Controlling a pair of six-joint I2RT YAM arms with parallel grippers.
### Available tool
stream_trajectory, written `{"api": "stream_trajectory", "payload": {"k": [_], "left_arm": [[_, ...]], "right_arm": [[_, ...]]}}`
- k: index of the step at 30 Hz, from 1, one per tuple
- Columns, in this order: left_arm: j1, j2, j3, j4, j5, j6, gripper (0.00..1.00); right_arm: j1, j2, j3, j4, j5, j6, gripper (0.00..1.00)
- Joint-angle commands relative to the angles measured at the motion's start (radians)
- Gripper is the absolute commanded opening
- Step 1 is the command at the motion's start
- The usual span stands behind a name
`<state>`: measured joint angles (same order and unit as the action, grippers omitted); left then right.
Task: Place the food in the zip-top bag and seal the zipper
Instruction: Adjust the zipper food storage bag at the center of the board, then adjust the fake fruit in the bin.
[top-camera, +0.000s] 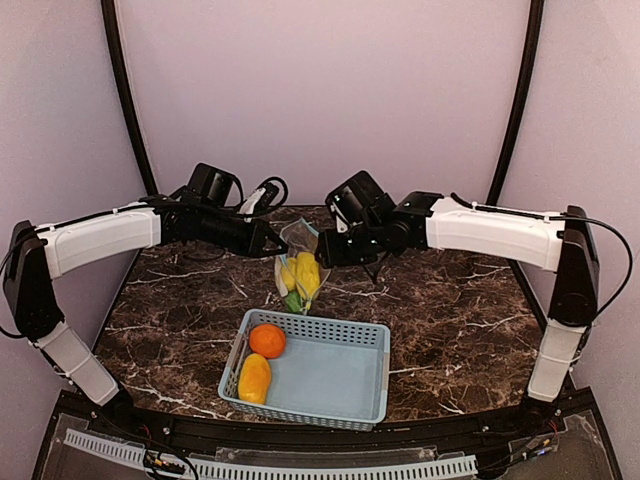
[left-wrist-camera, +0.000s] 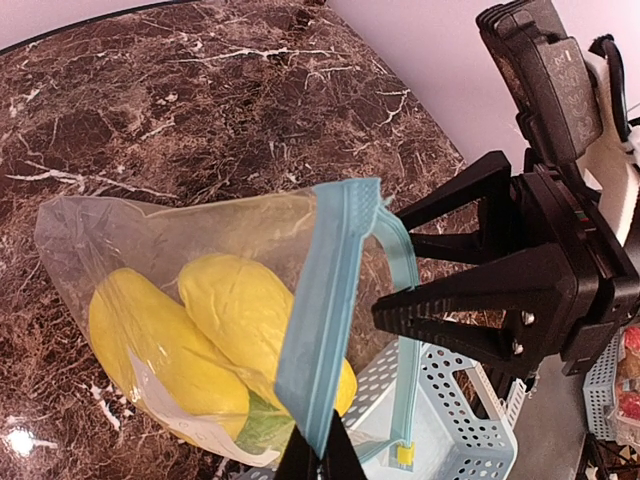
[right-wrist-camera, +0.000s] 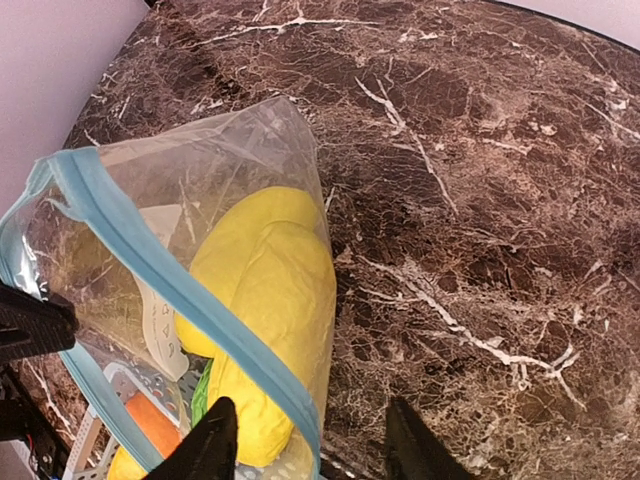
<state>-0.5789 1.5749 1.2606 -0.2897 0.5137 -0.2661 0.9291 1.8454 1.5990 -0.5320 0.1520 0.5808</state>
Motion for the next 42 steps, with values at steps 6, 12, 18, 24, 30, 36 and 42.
{"api": "stream_trajectory", "payload": {"k": [6,12,18,24,30,36,42], "left_arm": [[-0.004,-0.024,-0.001,-0.007,-0.010,0.012,0.01],[-0.003,-0.033,-0.003,-0.005,-0.014,0.019,0.01],[-0.004,-0.036,-0.006,0.000,-0.016,0.020,0.01],[-0.004,-0.036,-0.007,0.000,-0.023,0.021,0.01],[-0.003,-0.042,-0.007,0.001,-0.025,0.021,0.01],[-0.003,-0.051,-0.006,-0.007,-0.045,0.030,0.01],[-0.003,-0.054,-0.004,-0.008,-0.044,0.031,0.01]], "right_arm": [[0.033,-0.197,-0.105,0.035,0.035,-0.080,0.62],[0.116,-0.317,-0.212,0.066,-0.002,-0.081,0.69],[0.256,-0.337,-0.324,0.176,-0.023,0.040,0.69],[0.369,-0.190,-0.301,0.223,-0.026,0.116,0.69],[0.415,-0.016,-0.193,0.211,-0.066,0.102,0.72],[0.448,0.136,-0.061,0.126,-0.064,0.050,0.75],[0.452,0.238,0.041,0.028,-0.062,0.011,0.80]]}}
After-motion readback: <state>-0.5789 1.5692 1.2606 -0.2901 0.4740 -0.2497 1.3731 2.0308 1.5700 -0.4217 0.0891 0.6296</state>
